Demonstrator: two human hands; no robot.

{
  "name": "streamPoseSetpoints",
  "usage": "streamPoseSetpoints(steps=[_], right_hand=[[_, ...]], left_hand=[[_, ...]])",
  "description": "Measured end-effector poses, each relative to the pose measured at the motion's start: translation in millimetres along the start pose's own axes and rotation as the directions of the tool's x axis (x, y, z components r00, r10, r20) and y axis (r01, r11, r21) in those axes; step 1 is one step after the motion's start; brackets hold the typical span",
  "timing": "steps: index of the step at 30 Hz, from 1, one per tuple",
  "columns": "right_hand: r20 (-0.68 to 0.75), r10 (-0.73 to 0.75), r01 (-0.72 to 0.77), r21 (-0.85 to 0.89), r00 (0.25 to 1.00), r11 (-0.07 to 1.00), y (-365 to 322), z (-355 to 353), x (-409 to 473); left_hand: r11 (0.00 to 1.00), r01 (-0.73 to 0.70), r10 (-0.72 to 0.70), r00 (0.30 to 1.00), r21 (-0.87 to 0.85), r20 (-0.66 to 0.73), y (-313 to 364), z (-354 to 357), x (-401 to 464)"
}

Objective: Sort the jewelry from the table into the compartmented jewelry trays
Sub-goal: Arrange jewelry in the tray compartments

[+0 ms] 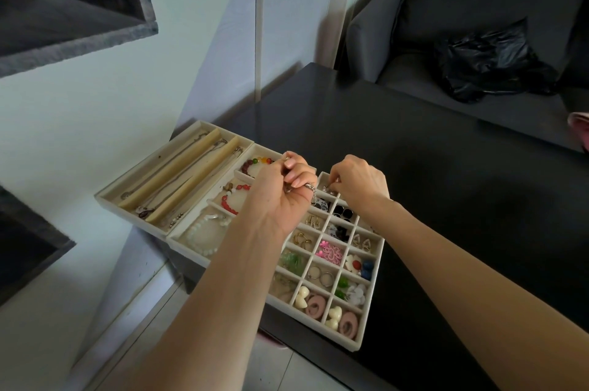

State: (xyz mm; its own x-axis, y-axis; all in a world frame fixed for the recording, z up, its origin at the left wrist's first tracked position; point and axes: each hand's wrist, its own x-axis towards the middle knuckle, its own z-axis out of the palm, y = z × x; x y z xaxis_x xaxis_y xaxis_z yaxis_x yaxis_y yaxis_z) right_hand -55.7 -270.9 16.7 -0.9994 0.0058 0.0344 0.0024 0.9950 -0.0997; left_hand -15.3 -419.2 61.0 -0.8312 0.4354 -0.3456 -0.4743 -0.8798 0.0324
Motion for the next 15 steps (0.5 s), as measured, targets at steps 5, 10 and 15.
streamPoseSetpoints(steps=[5, 10, 15], right_hand=[[0.033, -0.032, 0.034, -0.07, 0.999, 0.997, -0.6, -0.1, 0.0], [0.037, -0.077, 0.083, -0.21, 0.996, 0.974, -5.4, -2.0, 1.9], [0.034, -0.074, 0.08, -0.232, 0.997, 0.969, -6.8, -0.5, 2.0]], left_hand=[[1.0, -0.005, 0.005, 1.0, 0.018, -0.005, -0.3, 1.2, -0.7], [1.0, -0.001, 0.001, 1.0, 0.006, 0.002, 1.2, 1.0, 0.3], [1.0, 0.0, 0.0, 1.0, 0.014, 0.011, 1.5, 1.2, -0.6]])
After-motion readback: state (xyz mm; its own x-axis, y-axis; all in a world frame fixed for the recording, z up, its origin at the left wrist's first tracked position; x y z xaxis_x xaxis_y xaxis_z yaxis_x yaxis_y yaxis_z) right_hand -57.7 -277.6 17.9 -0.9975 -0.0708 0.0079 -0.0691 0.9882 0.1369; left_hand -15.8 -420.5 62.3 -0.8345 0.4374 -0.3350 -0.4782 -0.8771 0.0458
